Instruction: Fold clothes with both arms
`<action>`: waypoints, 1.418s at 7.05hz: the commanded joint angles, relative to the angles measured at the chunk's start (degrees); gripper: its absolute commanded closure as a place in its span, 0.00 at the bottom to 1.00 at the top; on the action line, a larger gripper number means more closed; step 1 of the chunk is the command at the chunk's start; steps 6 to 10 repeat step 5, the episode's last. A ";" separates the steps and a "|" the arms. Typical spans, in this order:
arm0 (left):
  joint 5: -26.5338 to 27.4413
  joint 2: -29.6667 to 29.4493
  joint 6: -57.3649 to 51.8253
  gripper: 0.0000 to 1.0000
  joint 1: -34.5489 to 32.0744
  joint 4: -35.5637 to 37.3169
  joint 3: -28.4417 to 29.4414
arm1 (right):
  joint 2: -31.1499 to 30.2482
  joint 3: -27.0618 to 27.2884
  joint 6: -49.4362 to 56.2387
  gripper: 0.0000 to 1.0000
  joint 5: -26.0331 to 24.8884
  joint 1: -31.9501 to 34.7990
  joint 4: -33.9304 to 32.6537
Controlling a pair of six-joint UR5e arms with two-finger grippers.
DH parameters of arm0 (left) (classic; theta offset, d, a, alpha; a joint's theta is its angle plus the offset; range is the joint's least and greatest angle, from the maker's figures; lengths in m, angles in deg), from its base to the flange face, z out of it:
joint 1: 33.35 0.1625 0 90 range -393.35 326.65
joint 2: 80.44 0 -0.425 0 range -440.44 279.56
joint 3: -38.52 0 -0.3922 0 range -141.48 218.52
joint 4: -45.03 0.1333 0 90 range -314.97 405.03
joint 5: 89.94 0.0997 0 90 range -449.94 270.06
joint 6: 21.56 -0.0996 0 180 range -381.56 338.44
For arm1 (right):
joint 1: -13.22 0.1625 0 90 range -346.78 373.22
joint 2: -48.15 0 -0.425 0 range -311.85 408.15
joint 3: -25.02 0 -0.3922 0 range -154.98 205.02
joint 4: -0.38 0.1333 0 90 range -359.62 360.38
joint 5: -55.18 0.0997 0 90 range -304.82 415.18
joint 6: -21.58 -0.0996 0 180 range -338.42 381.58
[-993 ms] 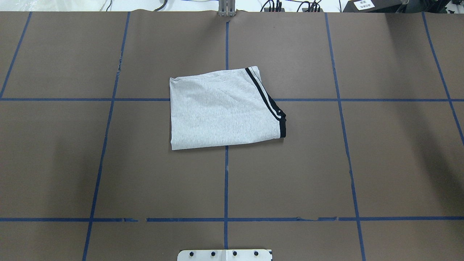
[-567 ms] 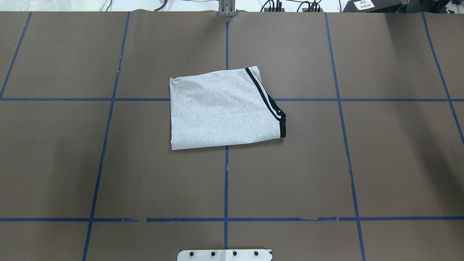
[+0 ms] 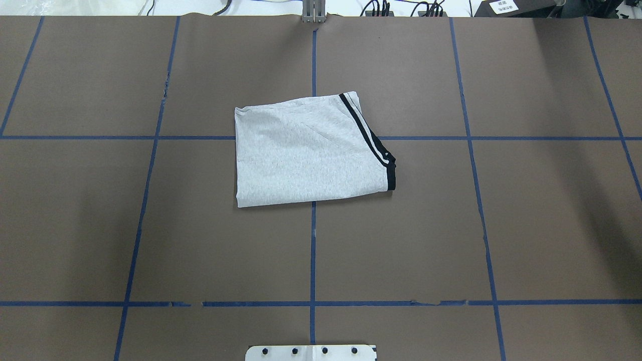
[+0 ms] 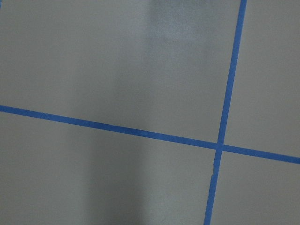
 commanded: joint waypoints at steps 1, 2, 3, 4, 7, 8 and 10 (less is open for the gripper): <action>0.16 0.50 0.16 0.00 -0.08 2.11 0.36 | -1.25 0.47 -0.02 0.00 -0.88 0.09 -0.52; 0.34 0.51 0.16 0.00 -0.17 4.92 0.36 | -2.21 0.20 -0.02 0.00 -0.72 0.62 -0.69; 0.34 0.94 0.07 0.00 -0.87 5.03 -0.25 | -3.00 0.29 -0.11 0.00 -0.28 1.32 -0.87; 0.34 1.03 0.16 0.00 -0.88 5.03 -0.26 | -3.79 0.29 -0.11 0.00 1.11 1.41 -0.96; 0.25 0.95 0.07 0.00 -0.88 5.12 -0.43 | -3.37 0.55 -0.11 0.00 1.74 1.41 -3.31; 0.25 0.95 0.07 0.00 -0.88 5.12 -0.43 | -3.37 0.55 -0.11 0.00 1.74 1.41 -3.31; 0.25 0.95 0.07 0.00 -0.88 5.12 -0.43 | -3.37 0.55 -0.11 0.00 1.74 1.41 -3.31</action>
